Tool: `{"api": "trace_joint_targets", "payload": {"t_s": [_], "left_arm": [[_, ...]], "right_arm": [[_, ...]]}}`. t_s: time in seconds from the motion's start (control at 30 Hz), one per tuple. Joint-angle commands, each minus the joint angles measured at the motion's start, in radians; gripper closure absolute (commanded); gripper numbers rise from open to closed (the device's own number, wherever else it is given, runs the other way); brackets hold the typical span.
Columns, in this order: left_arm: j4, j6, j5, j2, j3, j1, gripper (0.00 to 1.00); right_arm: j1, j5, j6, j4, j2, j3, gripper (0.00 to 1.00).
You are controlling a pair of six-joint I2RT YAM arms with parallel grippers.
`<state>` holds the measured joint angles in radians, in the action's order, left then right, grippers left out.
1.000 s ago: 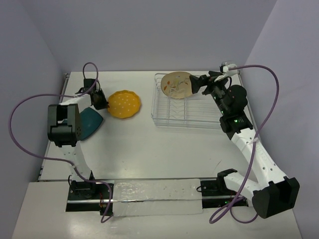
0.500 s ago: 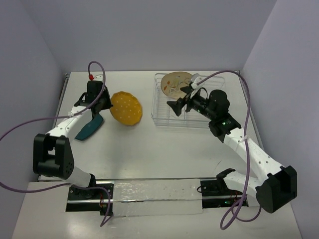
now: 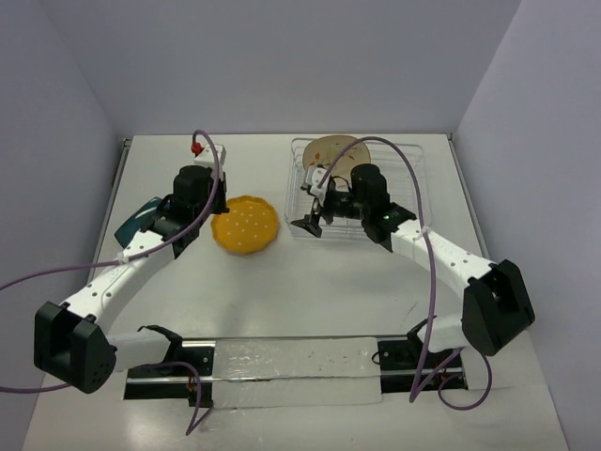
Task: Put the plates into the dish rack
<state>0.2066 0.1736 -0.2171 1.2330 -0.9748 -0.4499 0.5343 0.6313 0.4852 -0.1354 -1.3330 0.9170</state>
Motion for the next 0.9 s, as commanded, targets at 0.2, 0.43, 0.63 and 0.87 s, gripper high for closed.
{"api": "trace_joint_targets", "payload": {"t_s": [0.2,0.43,0.63,0.87], "left_arm": [[0.026,0.096,-0.172,-0.015,-0.008,-0.043,1.00],[0.201,0.457,-0.226,0.031,-0.024,-0.033,0.76],[0.297,0.713,-0.188,0.131,0.048,-0.031,0.57],[0.363,0.878,-0.220,0.268,0.024,-0.005,0.53]], "right_arm": [[0.030,-0.061,-0.154,-0.129,-0.081,0.126,0.00],[0.103,-0.265,-0.292,-0.149,-0.079,0.102,0.00],[0.144,-0.453,-0.370,-0.194,0.009,0.023,0.00],[0.169,-0.548,-0.445,-0.212,0.074,-0.042,0.00]]}}
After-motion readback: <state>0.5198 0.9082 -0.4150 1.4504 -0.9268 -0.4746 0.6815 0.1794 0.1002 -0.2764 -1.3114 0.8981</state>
